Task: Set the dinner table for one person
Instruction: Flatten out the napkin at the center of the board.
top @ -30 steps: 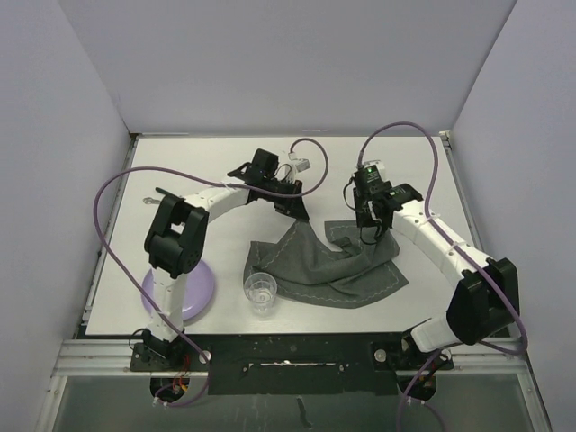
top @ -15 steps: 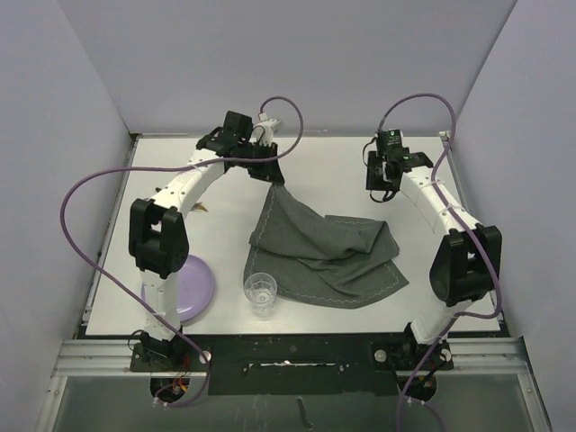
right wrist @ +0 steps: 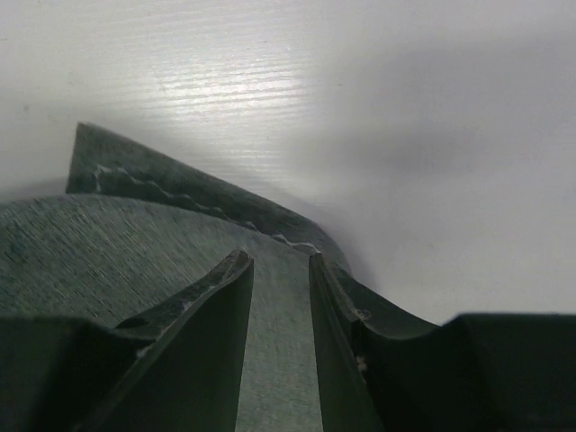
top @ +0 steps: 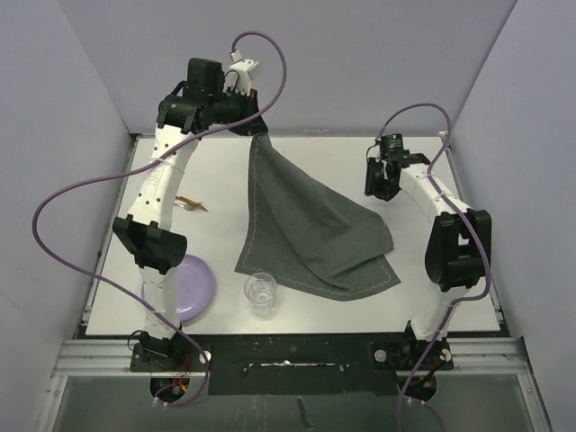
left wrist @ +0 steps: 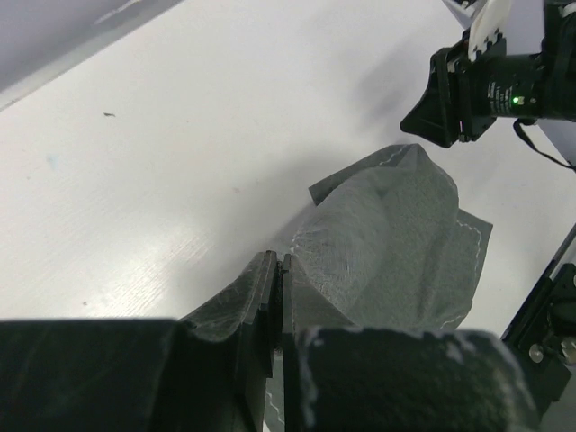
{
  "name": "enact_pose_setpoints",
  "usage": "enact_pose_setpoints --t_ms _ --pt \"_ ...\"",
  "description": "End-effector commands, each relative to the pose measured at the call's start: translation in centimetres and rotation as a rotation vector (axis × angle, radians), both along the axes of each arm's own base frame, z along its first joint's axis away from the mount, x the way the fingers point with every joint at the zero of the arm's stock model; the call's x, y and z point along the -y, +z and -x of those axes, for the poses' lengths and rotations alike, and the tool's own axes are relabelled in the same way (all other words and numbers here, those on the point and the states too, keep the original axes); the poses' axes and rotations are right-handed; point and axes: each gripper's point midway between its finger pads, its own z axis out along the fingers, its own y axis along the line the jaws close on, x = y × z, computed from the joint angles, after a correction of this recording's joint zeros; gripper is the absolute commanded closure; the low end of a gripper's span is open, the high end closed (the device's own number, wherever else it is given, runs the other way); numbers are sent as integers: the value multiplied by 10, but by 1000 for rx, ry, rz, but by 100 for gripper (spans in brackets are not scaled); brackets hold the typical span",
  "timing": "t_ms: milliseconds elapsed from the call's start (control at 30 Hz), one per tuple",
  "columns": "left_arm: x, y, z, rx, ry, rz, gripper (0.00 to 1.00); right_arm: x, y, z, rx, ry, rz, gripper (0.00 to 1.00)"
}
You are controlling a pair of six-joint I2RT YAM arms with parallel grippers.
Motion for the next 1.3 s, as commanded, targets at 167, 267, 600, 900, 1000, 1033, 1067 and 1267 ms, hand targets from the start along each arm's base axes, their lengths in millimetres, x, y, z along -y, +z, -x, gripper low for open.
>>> enact_pose_setpoints --t_ms 167,267,600,900,1000,1033,1067,1267 --pt "-22 -78 -13 -225 96 -81 100 -5 12 -26 63 -2 -114 68" --pt "-22 -111 -14 -309 121 -88 100 -2 9 -27 54 -9 -127 68" --pt "-18 -155 -7 -405 139 -95 100 1 -15 -48 5 -30 -241 68" --pt "-17 -157 -7 -403 129 -95 100 -15 -43 -53 -48 -18 -430 62" --pt "-17 -157 -6 -404 127 -96 100 -17 -45 -52 -53 -20 -496 62" --pt "-17 -156 -7 -401 128 -95 100 -19 -45 -51 -54 -18 -522 62" --pt "-17 -157 -7 -402 127 -95 100 -19 -45 -50 -56 -23 -548 62" --pt "-17 -154 -5 -398 127 -95 100 -31 -46 -41 -71 -17 -706 65"
